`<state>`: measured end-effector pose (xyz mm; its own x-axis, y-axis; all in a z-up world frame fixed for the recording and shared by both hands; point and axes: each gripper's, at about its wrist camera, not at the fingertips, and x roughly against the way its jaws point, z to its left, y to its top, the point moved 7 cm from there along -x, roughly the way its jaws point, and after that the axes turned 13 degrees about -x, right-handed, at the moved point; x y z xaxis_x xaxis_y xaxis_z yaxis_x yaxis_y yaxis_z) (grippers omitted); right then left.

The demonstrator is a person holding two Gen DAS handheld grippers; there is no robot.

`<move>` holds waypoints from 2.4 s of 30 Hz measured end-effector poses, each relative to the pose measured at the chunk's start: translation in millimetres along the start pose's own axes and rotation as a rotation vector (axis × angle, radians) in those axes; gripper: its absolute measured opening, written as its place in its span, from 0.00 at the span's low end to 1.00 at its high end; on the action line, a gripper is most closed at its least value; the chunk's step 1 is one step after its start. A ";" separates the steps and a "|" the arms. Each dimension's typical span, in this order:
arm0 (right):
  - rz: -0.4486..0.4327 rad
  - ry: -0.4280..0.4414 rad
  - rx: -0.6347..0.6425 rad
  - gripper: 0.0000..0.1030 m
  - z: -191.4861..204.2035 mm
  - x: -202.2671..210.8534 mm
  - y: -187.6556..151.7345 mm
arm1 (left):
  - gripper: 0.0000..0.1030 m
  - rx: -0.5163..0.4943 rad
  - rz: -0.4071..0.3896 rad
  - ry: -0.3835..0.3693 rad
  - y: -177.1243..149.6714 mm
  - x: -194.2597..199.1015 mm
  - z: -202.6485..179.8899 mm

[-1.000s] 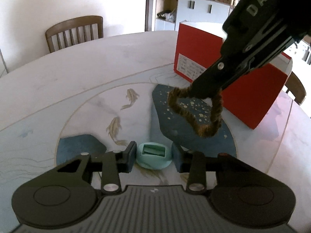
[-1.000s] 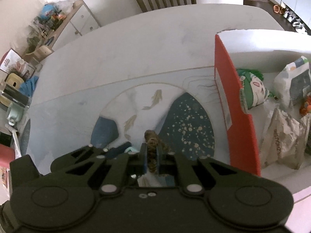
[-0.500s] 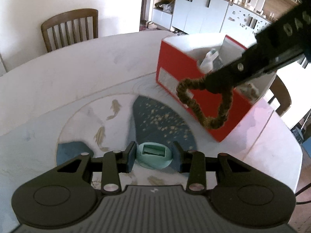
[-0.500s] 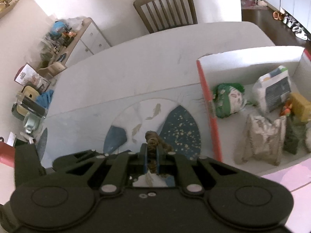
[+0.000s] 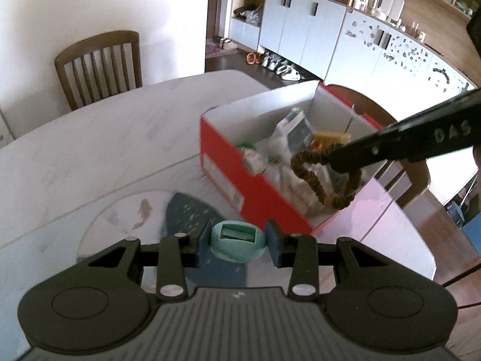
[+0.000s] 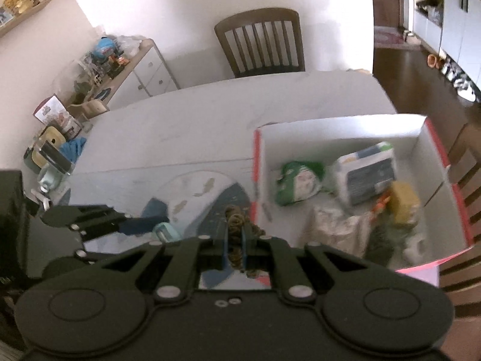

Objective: Organize objects
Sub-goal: 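Carry the bracelet and mint-green charm over the shoebox with both grippers, then open both grippers to release the bracelet and charm into the shoebox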

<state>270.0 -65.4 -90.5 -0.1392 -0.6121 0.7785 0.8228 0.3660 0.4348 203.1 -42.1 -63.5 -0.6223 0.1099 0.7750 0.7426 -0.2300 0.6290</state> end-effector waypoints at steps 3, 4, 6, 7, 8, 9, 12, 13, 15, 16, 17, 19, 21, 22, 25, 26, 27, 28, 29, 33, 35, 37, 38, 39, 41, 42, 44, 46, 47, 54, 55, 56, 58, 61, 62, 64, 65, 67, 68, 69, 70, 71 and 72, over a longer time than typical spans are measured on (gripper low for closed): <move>-0.009 -0.017 0.028 0.06 -16.9 6.2 4.0 | 0.37 -0.009 0.000 0.006 14.5 -4.0 -12.0; -0.014 -0.023 0.044 0.06 -22.8 8.6 5.3 | 0.37 -0.013 0.002 0.006 18.6 -6.4 -16.0; -0.026 -0.035 0.085 0.06 -33.2 13.7 7.6 | 0.37 -0.025 0.005 0.007 28.2 -10.8 -24.9; -0.032 -0.043 0.108 0.06 -38.7 15.5 8.9 | 0.37 -0.028 0.005 0.009 31.7 -13.2 -28.4; -0.038 -0.053 0.129 0.06 -43.8 17.3 10.0 | 0.37 -0.030 0.006 0.011 36.4 -15.8 -32.5; -0.042 -0.061 0.147 0.06 -48.9 18.6 11.6 | 0.37 -0.031 0.007 0.013 40.6 -18.4 -36.1; -0.050 -0.071 0.181 0.06 -66.1 23.1 17.9 | 0.37 -0.034 0.008 0.016 54.3 -26.1 -46.9; -0.050 -0.072 0.185 0.06 -72.7 23.8 20.7 | 0.37 -0.038 0.007 0.020 59.1 -28.5 -50.1; -0.052 -0.086 0.191 0.06 -85.7 24.1 26.0 | 0.37 -0.044 0.009 0.030 68.9 -34.5 -56.3; -0.051 -0.090 0.193 0.06 -91.9 24.0 28.0 | 0.37 -0.045 0.009 0.032 72.8 -36.9 -58.9; -0.049 -0.090 0.195 0.06 -97.8 23.7 29.8 | 0.37 -0.047 0.010 0.034 76.8 -40.4 -61.2; -0.052 -0.102 0.204 0.06 -109.1 22.4 33.2 | 0.37 -0.049 0.016 0.044 83.7 -48.0 -65.6; -0.056 -0.113 0.223 0.06 -118.3 20.2 36.8 | 0.37 -0.048 0.018 0.050 90.2 -55.9 -68.4; -0.057 -0.123 0.231 0.06 -122.7 18.7 38.5 | 0.37 -0.042 0.022 0.053 93.1 -60.3 -69.1; -0.055 -0.138 0.241 0.06 -136.4 13.6 44.4 | 0.37 -0.028 0.033 0.060 100.4 -74.4 -69.7; -0.056 -0.145 0.249 0.06 -141.0 11.6 46.4 | 0.37 -0.022 0.037 0.063 102.1 -79.4 -69.0; -0.055 -0.151 0.254 0.06 -144.8 9.5 48.1 | 0.37 -0.015 0.038 0.064 103.5 -83.7 -68.2; -0.053 -0.154 0.260 0.06 -147.9 7.4 49.4 | 0.37 -0.009 0.037 0.066 105.1 -87.5 -67.5; -0.054 -0.158 0.269 0.06 -149.8 5.7 50.8 | 0.37 -0.008 0.036 0.065 107.4 -92.0 -67.4; -0.042 -0.172 0.305 0.06 -156.8 -8.2 52.9 | 0.37 -0.009 0.047 0.074 115.0 -109.7 -68.4; -0.029 -0.184 0.312 0.06 -161.1 -16.5 52.3 | 0.37 -0.007 0.051 0.072 118.3 -118.6 -70.3; -0.010 -0.186 0.320 0.06 -164.1 -23.0 48.4 | 0.37 -0.015 0.056 0.072 121.2 -127.1 -73.7; -0.001 -0.186 0.324 0.06 -165.1 -25.6 46.3 | 0.37 -0.020 0.056 0.072 122.5 -131.6 -76.0; 0.010 -0.185 0.332 0.06 -165.5 -28.0 42.5 | 0.37 -0.022 0.057 0.072 123.7 -135.8 -77.9; 0.029 -0.183 0.347 0.06 -165.9 -32.8 35.8 | 0.37 -0.023 0.062 0.066 124.7 -144.8 -82.3; 0.042 -0.181 0.353 0.06 -166.5 -35.7 31.7 | 0.37 -0.025 0.066 0.064 124.6 -148.8 -84.1; 0.065 -0.177 0.354 0.06 -167.8 -41.0 25.4 | 0.37 -0.030 0.076 0.057 124.2 -156.8 -88.1; 0.085 -0.179 0.351 0.06 -171.0 -46.7 20.0 | 0.37 -0.039 0.085 0.051 123.2 -164.2 -91.4; 0.094 -0.177 0.343 0.06 -172.9 -49.2 18.7 | 0.37 -0.040 0.093 0.051 122.5 -168.3 -92.3; 0.146 -0.163 0.286 0.08 -183.8 -60.3 13.9 | 0.37 -0.031 0.147 0.032 115.2 -192.4 -94.6; 0.149 -0.160 0.280 0.10 -184.2 -60.7 13.7 | 0.37 -0.030 0.155 0.029 114.0 -195.4 -94.8; 0.151 -0.157 0.274 0.11 -184.3 -60.6 13.9 | 0.37 -0.027 0.163 0.027 112.8 -198.2 -94.5; 0.155 -0.150 0.266 0.17 -184.2 -59.5 14.2 | 0.37 -0.025 0.179 0.027 110.1 -203.4 -94.0; 0.155 -0.143 0.250 0.20 -184.4 -55.5 14.9 | 0.37 -0.023 0.207 0.020 105.3 -210.6 -93.4; 0.155 -0.136 0.243 0.21 -184.3 -53.1 15.5 | 0.37 -0.023 0.213 0.022 104.3 -212.6 -92.8; 0.157 -0.117 0.225 0.26 -183.0 -48.3 16.1 | 0.37 -0.021 0.229 0.023 102.4 -216.0 -91.5; 0.154 -0.109 0.221 0.27 -181.5 -44.7 16.1 | 0.37 -0.018 0.233 0.021 101.8 -217.2 -90.1; 0.143 -0.100 0.215 0.30 -179.9 -37.4 16.6 | 0.37 -0.009 0.240 0.019 100.1 -218.9 -87.9; 0.138 -0.096 0.211 0.31 -178.9 -33.3 16.8 | 0.37 -0.003 0.243 0.016 99.5 -219.7 -86.9; 0.133 -0.090 0.207 0.32 -177.7 -29.5 17.3 | 0.37 0.001 0.246 0.014 99.1 -220.2 -86.0; 0.127 -0.086 0.205 0.33 -176.7 -26.0 17.7 | 0.37 0.003 0.247 0.013 98.5 -220.2 -85.5; 0.120 -0.084 0.202 0.34 -175.6 -23.0 18.1 | 0.37 0.004 0.247 0.012 98.3 -219.7 -85.0; 0.113 -0.082 0.199 0.35 -174.6 -20.2 18.8 | 0.38 0.005 0.244 0.015 98.1 -218.7 -84.7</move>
<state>384.5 -168.6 -177.0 -0.1030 -0.5033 0.8580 0.7122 0.5648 0.4169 391.2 -170.5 -176.5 -0.4276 0.0372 0.9032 0.8727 -0.2436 0.4232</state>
